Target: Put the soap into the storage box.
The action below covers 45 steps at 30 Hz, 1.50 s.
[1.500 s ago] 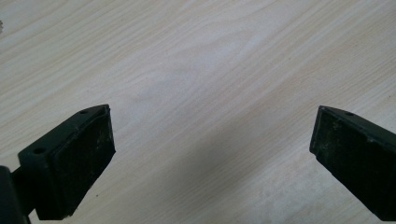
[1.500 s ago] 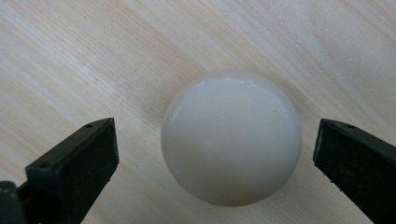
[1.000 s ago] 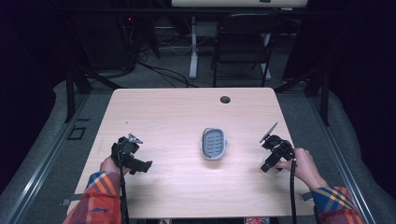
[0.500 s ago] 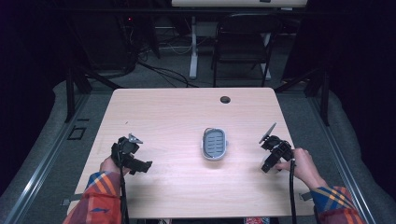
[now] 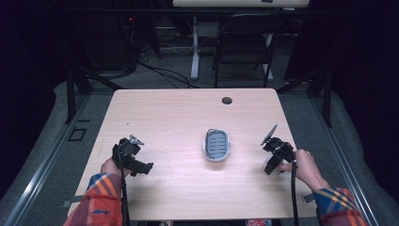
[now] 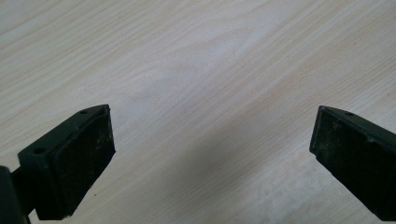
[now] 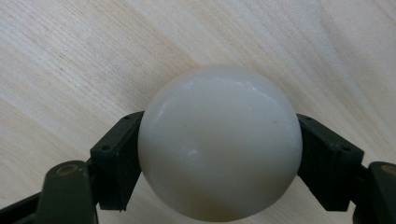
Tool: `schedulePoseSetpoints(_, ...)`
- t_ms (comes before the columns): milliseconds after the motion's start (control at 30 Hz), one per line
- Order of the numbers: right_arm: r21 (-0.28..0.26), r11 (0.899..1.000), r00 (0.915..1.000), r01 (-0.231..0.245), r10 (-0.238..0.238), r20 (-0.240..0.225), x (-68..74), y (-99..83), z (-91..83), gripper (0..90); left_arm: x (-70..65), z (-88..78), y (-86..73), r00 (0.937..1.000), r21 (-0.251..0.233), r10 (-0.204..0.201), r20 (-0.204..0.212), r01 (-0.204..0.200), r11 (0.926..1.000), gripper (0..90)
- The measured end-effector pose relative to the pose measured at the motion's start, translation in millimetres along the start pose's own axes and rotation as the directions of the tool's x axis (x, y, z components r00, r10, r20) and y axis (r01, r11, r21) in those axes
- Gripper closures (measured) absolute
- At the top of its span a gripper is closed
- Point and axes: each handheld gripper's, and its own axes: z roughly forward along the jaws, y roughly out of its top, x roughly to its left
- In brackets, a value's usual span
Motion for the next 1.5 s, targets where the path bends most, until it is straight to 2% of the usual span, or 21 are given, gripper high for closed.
schedulePoseSetpoints(300, -0.001, 1.0, 1.0, 0.001, -0.001, 0.0, -0.6, -0.4, -0.7, 23.4, -0.1, 0.0, 0.0, 1.0, 0.0, 0.0, 0.0, 0.0, 1.0, 0.0)
schedulePoseSetpoints(333, -0.005, 1.0, 1.0, -0.001, 0.001, 0.001, -1.4, -0.6, -2.0, 23.4, 0.0, 0.0, 0.0, 1.0, 0.0, 0.0, -0.001, 0.0, 1.0, 0.0)
schedulePoseSetpoints(367, -0.032, 0.999, 0.9997, -0.023, 0.023, -0.004, -0.2, -1.7, -0.6, 23.4, 0.0, -0.1, 0.0, 1.0, 0.0, 0.001, -0.002, -0.001, 1.0, 0.0)
schedulePoseSetpoints(467, -0.001, 1.0, 1.0, 0.006, -0.006, 0.006, -1.8, -0.6, -4.2, 23.4, -0.1, -0.1, 0.0, 1.0, 0.0, 0.001, -0.002, -0.001, 1.0, 0.0)
schedulePoseSetpoints(667, -0.007, 1.0, 1.0, 0.007, -0.007, 0.001, -1.0, -0.7, -5.8, 23.4, -0.1, 0.1, 0.0, 1.0, 0.0, 0.0, -0.002, 0.0, 1.0, 0.0)
schedulePoseSetpoints(800, -0.017, 1.0, 0.9997, 0.018, -0.018, 0.014, -0.5, -1.1, -6.5, 23.4, -0.1, -0.1, -0.1, 1.0, 0.001, 0.001, -0.003, 0.0, 1.0, 0.0)
schedulePoseSetpoints(900, -0.028, 1.0, 0.9999, 0.007, -0.007, 0.012, 0.8, -1.2, -5.4, 23.4, -0.1, -0.1, -0.1, 1.0, 0.001, 0.0, -0.002, 0.0, 1.0, 0.0)
schedulePoseSetpoints(933, -0.01, 1.0, 0.9997, 0.023, -0.023, 0.013, 0.2, 1.1, -6.5, 23.5, -0.2, -0.2, 0.0, 1.0, 0.001, 0.0, -0.002, 0.0, 1.0, 0.0)
schedulePoseSetpoints(1000, -0.013, 1.0, 0.9999, 0.007, -0.007, 0.01, 0.6, 4.7, -6.9, 23.4, -0.3, -0.5, -0.2, 1.0, 0.001, 0.002, -0.003, -0.002, 1.0, 0.0)
schedulePoseSetpoints(1033, -0.007, 1.0, 0.9998, 0.016, -0.016, 0.015, 0.1, 6.2, -7.5, 23.5, -0.3, -0.7, -0.3, 1.0, 0.0, 0.001, -0.004, -0.001, 1.0, 0.0)
schedulePoseSetpoints(1067, -0.023, 1.0, 0.9999, 0.004, -0.003, 0.014, 0.8, 7.0, -6.5, 23.5, -0.7, -0.3, -0.5, 0.9999, -0.005, -0.001, -0.012, 0.001, 1.0, 0.0)
schedulePoseSetpoints(1100, -0.024, 1.0, 0.9998, 0.011, -0.011, 0.016, 0.4, 8.0, -6.6, 23.5, -0.7, -0.3, -0.5, 0.9999, -0.005, -0.001, -0.012, 0.001, 1.0, 0.0)
schedulePoseSetpoints(1167, -0.03, 1.0, 0.9999, 0.007, -0.006, 0.013, 1.0, 9.7, -6.2, 23.4, -0.1, -0.2, -0.4, 1.0, 0.002, -0.002, 0.0, 0.002, 1.0, 0.0)
schedulePoseSetpoints(1233, 0.015, 0.999, 0.9988, 0.042, -0.042, 0.025, -0.8, 12.6, -9.9, 23.5, -0.2, -0.1, -0.3, 1.0, 0.002, -0.001, 0.0, 0.001, 1.0, 0.0)
schedulePoseSetpoints(1267, -0.025, 1.0, 0.9997, 0.015, -0.015, 0.018, 0.8, 11.4, -7.3, 23.5, -0.2, -0.2, -0.3, 1.0, 0.002, -0.001, 0.0, 0.001, 1.0, 0.0)
schedulePoseSetpoints(1367, 0.002, 0.999, 0.999, 0.037, -0.037, 0.025, 0.5, 13.9, -10.3, 23.5, -0.4, -0.2, -0.2, 1.0, 0.002, -0.001, 0.0, 0.001, 1.0, 0.0)
schedulePoseSetpoints(1400, -0.011, 1.0, 0.9994, 0.028, -0.028, 0.02, 1.6, 14.1, -9.9, 23.5, -0.4, -0.1, -0.2, 1.0, 0.003, -0.001, 0.0, 0.001, 1.0, 0.0)
schedulePoseSetpoints(1500, -0.017, 0.999, 0.9984, 0.049, -0.048, 0.029, 2.4, 16.4, -10.7, 23.5, -0.6, 0.3, -0.4, 1.0, 0.001, -0.002, -0.004, 0.002, 1.0, 0.0)
